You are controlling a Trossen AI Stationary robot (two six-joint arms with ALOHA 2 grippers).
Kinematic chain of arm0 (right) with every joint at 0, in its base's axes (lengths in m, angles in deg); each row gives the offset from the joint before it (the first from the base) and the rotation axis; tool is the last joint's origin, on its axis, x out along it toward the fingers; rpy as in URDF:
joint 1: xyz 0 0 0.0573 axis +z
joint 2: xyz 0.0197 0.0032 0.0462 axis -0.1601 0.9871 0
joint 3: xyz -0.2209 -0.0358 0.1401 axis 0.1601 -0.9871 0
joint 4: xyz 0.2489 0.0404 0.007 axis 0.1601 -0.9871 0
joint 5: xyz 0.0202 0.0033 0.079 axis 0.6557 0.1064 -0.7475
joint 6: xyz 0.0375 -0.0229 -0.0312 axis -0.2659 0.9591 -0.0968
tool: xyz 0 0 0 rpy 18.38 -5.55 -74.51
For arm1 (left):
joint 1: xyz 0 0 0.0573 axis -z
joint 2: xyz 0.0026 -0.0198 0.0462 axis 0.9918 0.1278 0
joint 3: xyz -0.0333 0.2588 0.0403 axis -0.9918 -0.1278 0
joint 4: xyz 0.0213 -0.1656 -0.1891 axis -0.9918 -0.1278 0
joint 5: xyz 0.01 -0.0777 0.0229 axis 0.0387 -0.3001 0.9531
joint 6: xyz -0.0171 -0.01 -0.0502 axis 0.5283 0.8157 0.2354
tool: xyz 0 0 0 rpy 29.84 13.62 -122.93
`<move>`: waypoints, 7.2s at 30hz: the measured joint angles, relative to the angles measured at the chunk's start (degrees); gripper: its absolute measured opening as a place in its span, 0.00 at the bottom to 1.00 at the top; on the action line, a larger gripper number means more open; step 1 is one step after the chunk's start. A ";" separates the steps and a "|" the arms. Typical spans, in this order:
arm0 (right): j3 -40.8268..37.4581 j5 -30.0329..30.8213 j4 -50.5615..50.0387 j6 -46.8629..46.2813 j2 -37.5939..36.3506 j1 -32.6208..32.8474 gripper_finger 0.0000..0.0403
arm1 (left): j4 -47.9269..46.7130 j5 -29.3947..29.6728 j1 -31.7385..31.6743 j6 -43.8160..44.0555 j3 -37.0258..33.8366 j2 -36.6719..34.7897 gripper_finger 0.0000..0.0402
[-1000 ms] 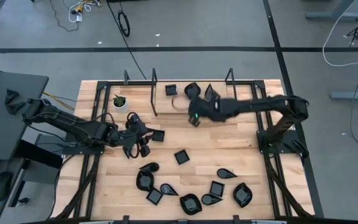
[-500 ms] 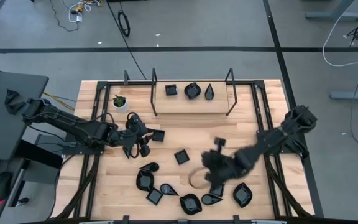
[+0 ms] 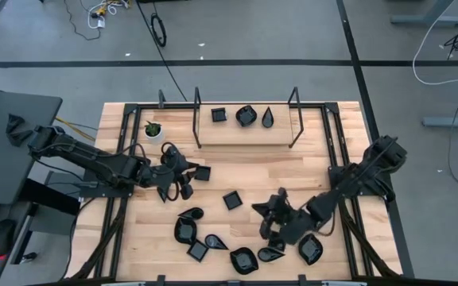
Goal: Pick & Place Mini shaped plates
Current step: Stack the black leaf shaped bowl on top of the other black leaf shaped bowl on the shelf
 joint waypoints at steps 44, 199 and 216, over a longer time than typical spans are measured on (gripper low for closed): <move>9.63 -55.07 -59.22 -13.02 -1.82 14.13 0.41 | 0.27 -2.50 0.00 3.81 0.00 0.00 0.26; 31.56 -59.22 -34.58 43.76 11.55 -79.10 0.02 | 0.49 -0.13 -1.38 3.92 0.00 0.02 0.26; 31.50 -52.43 -32.49 42.37 13.27 -78.95 0.01 | 0.47 -0.16 -1.38 3.90 0.00 0.01 0.26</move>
